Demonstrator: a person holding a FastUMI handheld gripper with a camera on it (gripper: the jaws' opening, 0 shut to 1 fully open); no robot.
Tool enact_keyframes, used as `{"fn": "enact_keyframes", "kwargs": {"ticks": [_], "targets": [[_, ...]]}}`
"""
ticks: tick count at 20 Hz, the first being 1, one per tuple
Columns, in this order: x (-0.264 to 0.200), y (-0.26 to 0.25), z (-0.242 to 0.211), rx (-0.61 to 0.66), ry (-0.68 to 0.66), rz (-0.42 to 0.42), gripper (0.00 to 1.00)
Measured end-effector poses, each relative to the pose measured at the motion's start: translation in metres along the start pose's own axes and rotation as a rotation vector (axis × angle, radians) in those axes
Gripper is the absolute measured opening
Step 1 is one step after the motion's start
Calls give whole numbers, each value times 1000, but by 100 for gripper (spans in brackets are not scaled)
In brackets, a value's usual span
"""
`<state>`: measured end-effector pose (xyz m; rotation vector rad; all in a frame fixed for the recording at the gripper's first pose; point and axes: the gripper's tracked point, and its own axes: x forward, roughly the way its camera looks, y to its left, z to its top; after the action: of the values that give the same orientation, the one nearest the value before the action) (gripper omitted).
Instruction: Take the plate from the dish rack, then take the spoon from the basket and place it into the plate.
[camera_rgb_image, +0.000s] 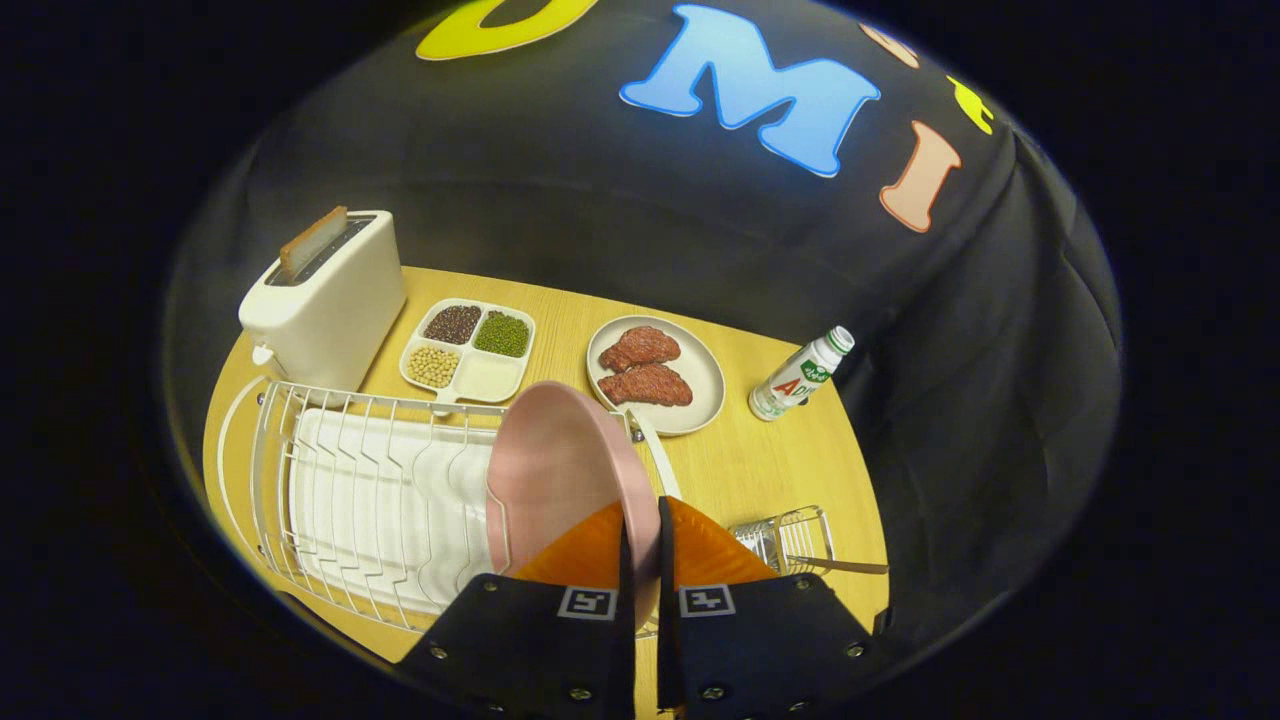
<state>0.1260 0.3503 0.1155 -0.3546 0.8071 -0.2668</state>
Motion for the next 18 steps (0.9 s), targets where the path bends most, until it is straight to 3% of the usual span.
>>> {"fn": "enact_keyframes", "kwargs": {"ticks": [3, 6, 12, 18], "targets": [[-10, -4, 16, -77, -27, -64, 8], [-14, -8, 24, -75, -37, -79, 8], [-24, -39, 24, -6, -54, -58, 8], [-47, -81, 11, 80, -76, 30, 8]]}}
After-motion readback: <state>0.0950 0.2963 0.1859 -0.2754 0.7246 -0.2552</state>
